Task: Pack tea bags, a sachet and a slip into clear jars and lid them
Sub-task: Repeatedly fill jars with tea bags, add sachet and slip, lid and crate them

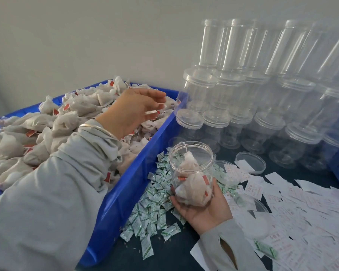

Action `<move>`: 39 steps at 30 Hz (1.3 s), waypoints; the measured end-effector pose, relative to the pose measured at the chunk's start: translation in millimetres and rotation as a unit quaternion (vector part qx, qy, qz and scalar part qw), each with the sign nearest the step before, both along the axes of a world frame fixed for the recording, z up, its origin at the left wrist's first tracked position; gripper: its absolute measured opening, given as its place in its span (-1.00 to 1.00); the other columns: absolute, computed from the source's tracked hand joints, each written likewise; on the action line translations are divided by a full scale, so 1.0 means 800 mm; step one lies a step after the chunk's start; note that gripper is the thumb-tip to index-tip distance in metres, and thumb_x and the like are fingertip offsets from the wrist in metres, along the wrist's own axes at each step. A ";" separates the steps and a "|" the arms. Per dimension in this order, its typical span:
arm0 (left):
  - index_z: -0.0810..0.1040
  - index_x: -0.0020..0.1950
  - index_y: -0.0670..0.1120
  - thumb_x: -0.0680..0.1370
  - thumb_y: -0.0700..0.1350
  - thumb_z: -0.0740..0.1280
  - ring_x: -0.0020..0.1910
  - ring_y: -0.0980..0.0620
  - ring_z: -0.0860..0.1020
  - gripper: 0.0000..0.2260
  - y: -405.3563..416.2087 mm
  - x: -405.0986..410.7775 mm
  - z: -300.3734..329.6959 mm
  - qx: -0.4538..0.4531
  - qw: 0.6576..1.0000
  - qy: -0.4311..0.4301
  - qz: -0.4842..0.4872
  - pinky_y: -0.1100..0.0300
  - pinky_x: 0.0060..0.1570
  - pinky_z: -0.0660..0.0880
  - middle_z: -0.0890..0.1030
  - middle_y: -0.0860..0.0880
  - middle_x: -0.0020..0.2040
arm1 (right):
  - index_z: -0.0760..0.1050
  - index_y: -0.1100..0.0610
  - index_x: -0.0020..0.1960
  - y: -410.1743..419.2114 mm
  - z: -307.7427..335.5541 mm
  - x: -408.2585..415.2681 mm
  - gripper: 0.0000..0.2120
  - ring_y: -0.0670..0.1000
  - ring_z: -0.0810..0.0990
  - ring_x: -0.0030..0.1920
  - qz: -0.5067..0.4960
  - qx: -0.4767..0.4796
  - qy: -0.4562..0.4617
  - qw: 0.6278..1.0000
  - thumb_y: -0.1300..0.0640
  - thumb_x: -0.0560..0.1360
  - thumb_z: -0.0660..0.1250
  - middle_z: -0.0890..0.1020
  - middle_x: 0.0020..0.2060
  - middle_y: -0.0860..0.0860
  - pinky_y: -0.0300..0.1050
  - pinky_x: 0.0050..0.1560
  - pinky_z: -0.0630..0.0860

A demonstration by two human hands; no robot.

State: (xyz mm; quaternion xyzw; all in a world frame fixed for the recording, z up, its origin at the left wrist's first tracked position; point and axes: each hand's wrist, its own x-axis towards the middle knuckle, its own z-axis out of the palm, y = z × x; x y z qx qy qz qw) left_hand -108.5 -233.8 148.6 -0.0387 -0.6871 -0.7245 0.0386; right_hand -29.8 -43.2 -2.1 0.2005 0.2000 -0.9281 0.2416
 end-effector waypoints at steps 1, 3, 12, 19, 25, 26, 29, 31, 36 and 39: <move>0.61 -0.14 -0.09 0.49 -0.43 0.23 -0.09 0.06 0.61 -0.72 -0.006 -0.005 -0.002 -0.055 0.997 0.006 0.062 0.18 0.02 0.55 0.65 0.00 -0.17 | 0.52 0.21 0.20 0.000 0.000 0.000 -0.39 0.31 0.56 0.01 0.000 -0.001 0.000 1.000 -0.29 0.47 0.18 0.61 0.04 0.32 0.22 -0.21 0.60; 0.59 -0.18 -0.02 0.49 -0.39 0.21 -0.09 0.10 0.55 -0.70 -0.016 -0.015 -0.012 -0.245 0.954 0.028 0.172 0.34 -0.15 0.47 0.63 0.05 -0.12 | 0.52 0.21 0.20 -0.001 0.001 0.000 -0.39 0.32 0.56 -0.01 -0.002 0.000 -0.002 1.000 -0.29 0.47 0.19 0.61 0.04 0.32 0.22 -0.23 0.60; 0.54 0.26 -0.15 0.57 -0.23 0.18 0.15 -0.10 0.53 -0.71 -0.014 -0.032 -0.069 -0.698 0.714 -0.039 -0.026 0.13 0.14 0.42 0.57 -0.14 0.22 | 0.50 0.19 0.23 -0.001 0.004 0.003 -0.38 0.33 0.52 0.08 0.001 0.003 -0.011 1.000 -0.29 0.46 0.18 0.54 0.17 0.31 0.23 -0.20 0.60; 0.53 0.23 -0.18 0.61 -0.15 0.16 0.14 -0.10 0.53 -0.74 -0.016 -0.036 -0.075 -0.706 0.702 -0.067 -0.068 0.14 0.09 0.38 0.56 -0.15 0.21 | 0.53 0.20 0.17 0.000 0.004 0.001 -0.40 0.33 0.55 0.04 -0.001 0.007 -0.012 1.000 -0.29 0.46 0.19 0.59 0.07 0.32 0.18 -0.17 0.59; 0.59 0.04 -0.15 0.54 -0.20 0.24 -0.09 -0.06 0.51 -0.83 -0.023 -0.035 -0.064 -0.681 0.731 -0.036 0.006 0.16 -0.09 0.40 0.60 -0.10 -0.01 | 0.53 0.21 0.16 0.000 0.003 0.000 -0.40 0.33 0.55 0.01 0.000 0.007 -0.013 1.000 -0.29 0.46 0.20 0.60 0.04 0.33 0.22 -0.19 0.60; 0.59 0.02 -0.14 0.53 -0.21 0.23 -0.12 -0.05 0.50 -0.84 -0.024 -0.035 -0.059 -0.661 0.749 -0.027 0.030 0.17 -0.14 0.39 0.60 -0.09 -0.03 | 0.53 0.21 0.16 0.000 0.003 0.000 -0.40 0.33 0.55 0.02 0.001 0.008 -0.013 1.000 -0.29 0.46 0.20 0.60 0.04 0.33 0.22 -0.18 0.60; 0.57 0.01 -0.17 0.53 -0.20 0.21 -0.17 -0.03 0.49 -0.84 -0.027 -0.035 -0.045 -0.573 0.813 0.013 0.107 0.22 -0.31 0.38 0.58 -0.10 -0.09 | 0.52 0.20 0.19 -0.001 0.003 0.000 -0.40 0.33 0.54 0.06 0.001 0.012 -0.018 1.000 -0.29 0.46 0.20 0.57 0.11 0.32 0.19 -0.16 0.59; 0.55 0.02 -0.17 0.55 -0.19 0.22 -0.14 -0.07 0.53 -0.85 -0.025 -0.034 -0.038 -0.476 0.868 0.023 0.138 0.19 -0.24 0.47 0.59 -0.11 -0.06 | 0.51 0.20 0.21 -0.001 0.004 0.000 -0.39 0.33 0.53 0.07 0.001 0.011 -0.019 1.000 -0.29 0.45 0.20 0.56 0.13 0.32 0.19 -0.18 0.60; 0.59 0.02 -0.12 0.57 -0.16 0.26 -0.14 -0.04 0.62 -0.87 -0.018 -0.030 -0.032 -0.287 0.950 0.018 0.125 0.04 -0.08 0.61 0.64 -0.13 -0.08 | 0.51 0.20 0.21 -0.001 0.004 0.001 -0.39 0.33 0.52 0.08 0.001 0.009 -0.019 1.000 -0.29 0.45 0.21 0.56 0.12 0.32 0.19 -0.20 0.60; 0.58 -0.13 -0.04 0.58 -0.16 0.28 -0.28 0.09 0.59 -0.88 -0.012 -0.025 -0.022 -0.169 0.981 0.036 0.093 0.22 -0.24 0.54 0.63 -0.03 -0.20 | 0.50 0.19 0.24 -0.001 0.005 0.001 -0.39 0.32 0.51 0.11 0.000 0.006 -0.020 1.000 -0.28 0.46 0.21 0.55 0.16 0.30 0.19 -0.20 0.60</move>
